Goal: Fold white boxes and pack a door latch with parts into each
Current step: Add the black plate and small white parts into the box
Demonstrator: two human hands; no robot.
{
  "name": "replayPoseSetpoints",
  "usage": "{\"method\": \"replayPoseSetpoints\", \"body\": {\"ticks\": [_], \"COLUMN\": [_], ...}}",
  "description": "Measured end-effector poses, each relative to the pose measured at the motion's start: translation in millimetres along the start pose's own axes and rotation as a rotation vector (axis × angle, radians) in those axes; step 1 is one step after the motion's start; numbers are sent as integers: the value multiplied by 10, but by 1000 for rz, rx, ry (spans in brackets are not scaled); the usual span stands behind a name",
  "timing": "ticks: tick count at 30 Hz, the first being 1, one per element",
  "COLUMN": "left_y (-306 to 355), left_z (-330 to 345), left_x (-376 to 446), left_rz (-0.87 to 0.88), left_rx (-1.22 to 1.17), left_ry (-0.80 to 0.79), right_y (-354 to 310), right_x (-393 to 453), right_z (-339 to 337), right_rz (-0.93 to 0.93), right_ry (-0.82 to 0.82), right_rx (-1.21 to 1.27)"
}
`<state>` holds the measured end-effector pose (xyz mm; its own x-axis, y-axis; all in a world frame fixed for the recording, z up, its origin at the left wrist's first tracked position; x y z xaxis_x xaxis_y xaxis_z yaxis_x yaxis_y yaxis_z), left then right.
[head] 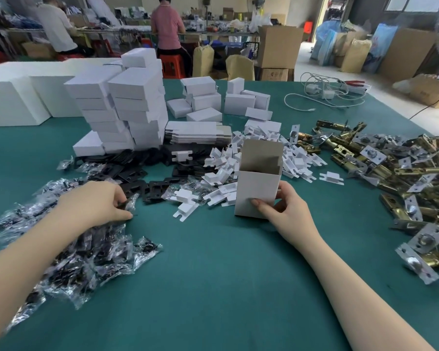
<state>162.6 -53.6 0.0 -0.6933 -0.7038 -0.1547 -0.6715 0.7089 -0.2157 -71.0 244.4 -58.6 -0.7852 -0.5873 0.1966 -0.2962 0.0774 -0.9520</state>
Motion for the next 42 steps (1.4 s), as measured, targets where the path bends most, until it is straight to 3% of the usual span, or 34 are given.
{"method": "replayPoseSetpoints", "body": {"ticks": [5,9,11,13,14,16,19,21,24,27,31,38,42], "left_y": [-12,4,80,224,289,438,767,1048,1448,1786,2027,1985,2049], "left_z": [-84,-202,-260,-298,-326,-410,-621,-824,-1034,-1146,-1103,-872,-712], "left_x": [-25,-58,-100,-171,-202,-243,-291,-372,-434,-380,-264,-327,-309], "left_rz": [-15,28,35,113,144,189,268,411,611,675,642,573,554], "left_rx": [-103,-395,-879,-1432,-1604,-1692,-1442,-1254,-990,-600,-364,-345,-416], "left_ry": [135,264,130,-133,-212,-218,95,324,529,767,815,873,1019], "right_y": [-2,-4,-6,-9,-10,-11,-13,-9,-10,-10,-13,-33,-49], "right_x": [1,3,-1,-5,-7,-4,2,1,-10,-15,-8,-5,-14], "right_z": [-2,-5,-4,-4,-3,-2,5,3,4,-1,-4,7,11], "right_rz": [-1,8,11,11,12,13,20,18,9,-1,-3,-14,-48], "right_ry": [-5,-10,-13,-12,-11,-8,-2,-1,-9,-7,-2,-10,-17], "right_rx": [-3,4,6,8,8,3,0,0,3,22,30,26,28]}}
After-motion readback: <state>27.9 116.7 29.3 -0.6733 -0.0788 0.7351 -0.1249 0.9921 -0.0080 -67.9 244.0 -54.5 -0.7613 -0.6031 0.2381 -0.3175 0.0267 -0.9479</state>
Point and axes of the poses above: each hand's wrist, its own x-axis towards the middle knuckle, its own z-axis out of the palm, y = z × x, the point moved 3 cm from there along x, towards the middle knuckle, and after that the axes turned 13 degrees about x, right-handed, at the moved point
